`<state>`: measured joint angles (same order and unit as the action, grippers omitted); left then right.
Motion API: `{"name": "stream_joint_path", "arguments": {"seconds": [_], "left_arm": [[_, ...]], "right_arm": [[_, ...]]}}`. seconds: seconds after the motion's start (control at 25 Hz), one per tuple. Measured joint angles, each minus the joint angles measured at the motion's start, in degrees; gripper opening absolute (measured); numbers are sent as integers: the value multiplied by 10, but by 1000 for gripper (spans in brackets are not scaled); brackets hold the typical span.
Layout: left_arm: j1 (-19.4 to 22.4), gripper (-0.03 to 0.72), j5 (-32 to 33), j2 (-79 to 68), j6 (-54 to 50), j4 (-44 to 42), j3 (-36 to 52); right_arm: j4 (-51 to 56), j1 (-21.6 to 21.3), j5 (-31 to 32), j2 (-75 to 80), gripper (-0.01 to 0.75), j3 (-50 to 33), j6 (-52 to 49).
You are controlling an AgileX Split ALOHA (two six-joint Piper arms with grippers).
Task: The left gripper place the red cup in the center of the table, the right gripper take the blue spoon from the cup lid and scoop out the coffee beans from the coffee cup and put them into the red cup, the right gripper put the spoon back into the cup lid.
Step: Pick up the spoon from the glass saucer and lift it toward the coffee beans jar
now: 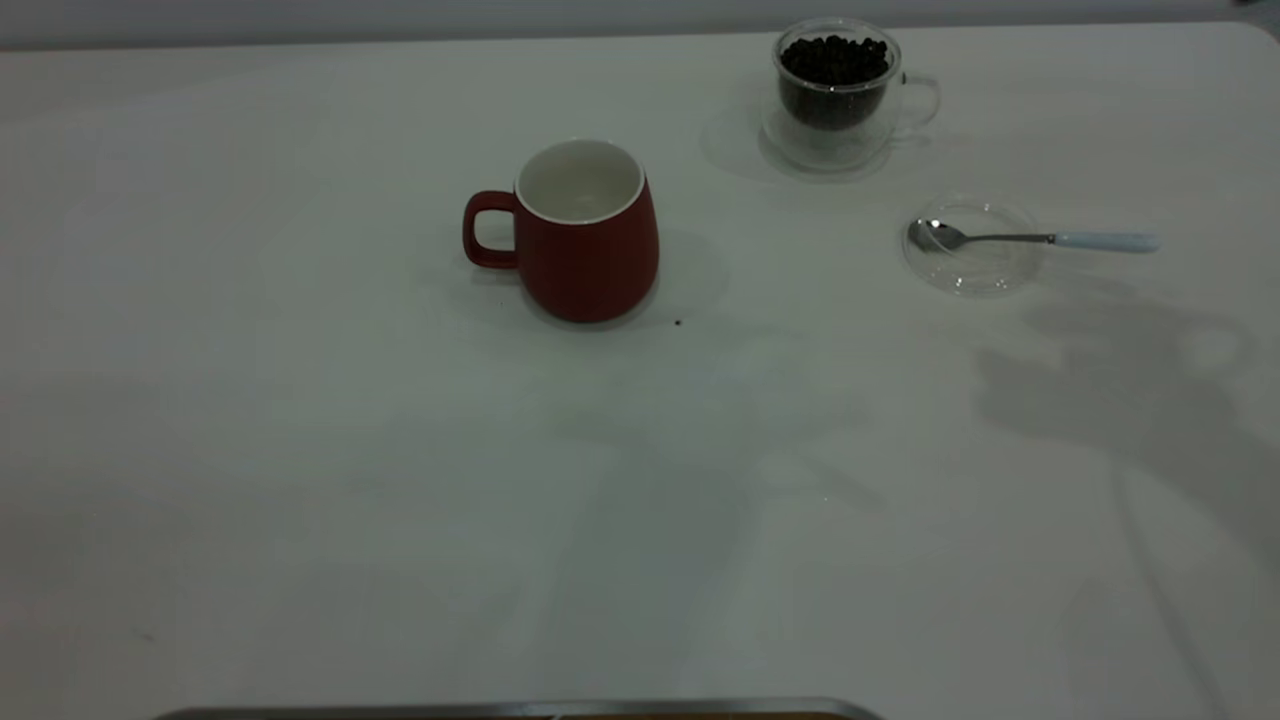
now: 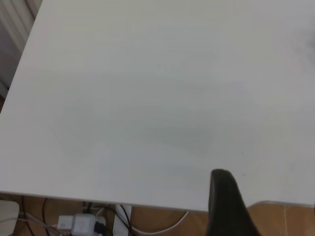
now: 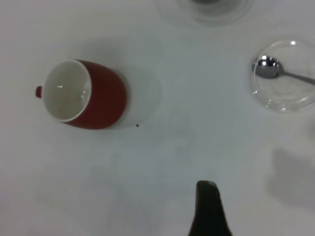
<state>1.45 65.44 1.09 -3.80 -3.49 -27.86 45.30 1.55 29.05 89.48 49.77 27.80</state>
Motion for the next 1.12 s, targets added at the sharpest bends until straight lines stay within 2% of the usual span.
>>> {"name": "stream_joint_path", "arguments": {"seconds": [0.44,0.84,1.12], "left_arm": [[0,482,0,0,0,0,0],[0,482,0,0,0,0,0],[0,482,0,0,0,0,0]], "right_arm": [[250,-102,39,147,580,9,229],[420,-120,40,279,582,13,351],[435,-155,42,312,582,13,374]]}}
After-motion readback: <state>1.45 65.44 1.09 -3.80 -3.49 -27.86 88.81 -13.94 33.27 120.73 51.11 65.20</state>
